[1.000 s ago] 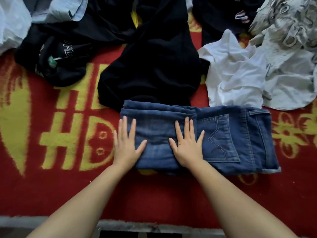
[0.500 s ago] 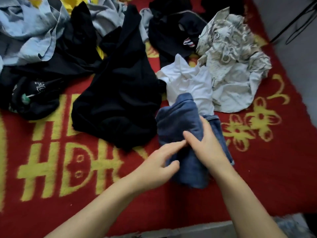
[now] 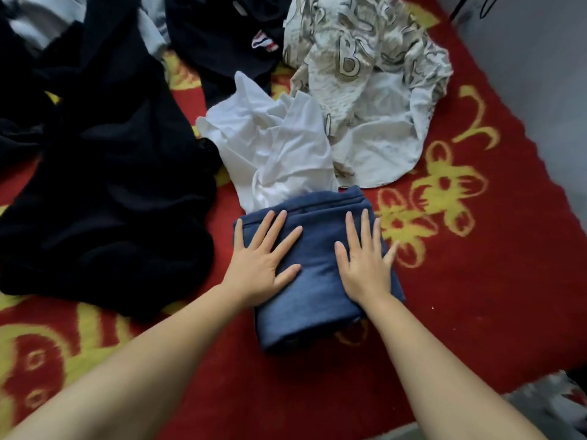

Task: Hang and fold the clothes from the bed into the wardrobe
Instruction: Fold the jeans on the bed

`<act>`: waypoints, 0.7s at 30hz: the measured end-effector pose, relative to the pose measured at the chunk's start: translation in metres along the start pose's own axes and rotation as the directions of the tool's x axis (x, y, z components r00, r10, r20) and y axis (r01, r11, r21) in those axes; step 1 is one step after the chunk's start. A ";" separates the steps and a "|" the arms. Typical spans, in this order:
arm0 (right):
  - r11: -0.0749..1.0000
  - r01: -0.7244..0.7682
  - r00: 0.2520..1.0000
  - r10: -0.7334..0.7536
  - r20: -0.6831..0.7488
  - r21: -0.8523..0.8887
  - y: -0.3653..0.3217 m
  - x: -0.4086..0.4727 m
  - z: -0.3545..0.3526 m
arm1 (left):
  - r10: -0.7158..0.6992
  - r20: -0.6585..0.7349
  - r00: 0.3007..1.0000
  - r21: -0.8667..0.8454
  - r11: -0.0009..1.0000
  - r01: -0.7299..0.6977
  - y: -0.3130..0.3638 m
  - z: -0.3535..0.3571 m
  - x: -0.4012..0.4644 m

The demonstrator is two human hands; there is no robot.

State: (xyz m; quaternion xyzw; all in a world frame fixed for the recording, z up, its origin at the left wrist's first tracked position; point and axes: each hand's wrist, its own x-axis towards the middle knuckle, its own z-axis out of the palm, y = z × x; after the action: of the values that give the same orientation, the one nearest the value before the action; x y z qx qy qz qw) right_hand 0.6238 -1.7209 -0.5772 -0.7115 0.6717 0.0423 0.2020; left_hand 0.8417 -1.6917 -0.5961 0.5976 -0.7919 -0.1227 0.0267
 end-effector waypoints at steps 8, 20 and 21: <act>1.000 0.000 1.000 0.000 0.008 -0.002 0.026 0.021 0.009 | -0.220 0.035 0.975 -0.185 0.957 0.223 -0.020 -0.009 0.026; 0.545 -0.379 0.813 0.582 -0.012 0.748 -0.052 -0.099 0.013 | -0.337 0.319 0.886 -0.524 0.716 0.461 -0.031 -0.029 -0.103; 0.587 -0.345 0.848 0.530 -0.026 0.732 -0.060 -0.106 0.017 | -0.391 0.313 0.866 -0.566 0.656 0.500 -0.027 -0.023 -0.137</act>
State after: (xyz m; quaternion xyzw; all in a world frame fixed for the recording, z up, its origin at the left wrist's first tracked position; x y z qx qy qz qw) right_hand 0.6758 -1.6148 -0.5440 -0.3897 0.8098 -0.2548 0.3569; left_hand 0.9102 -1.5721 -0.5656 0.7173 -0.5317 -0.4314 0.1290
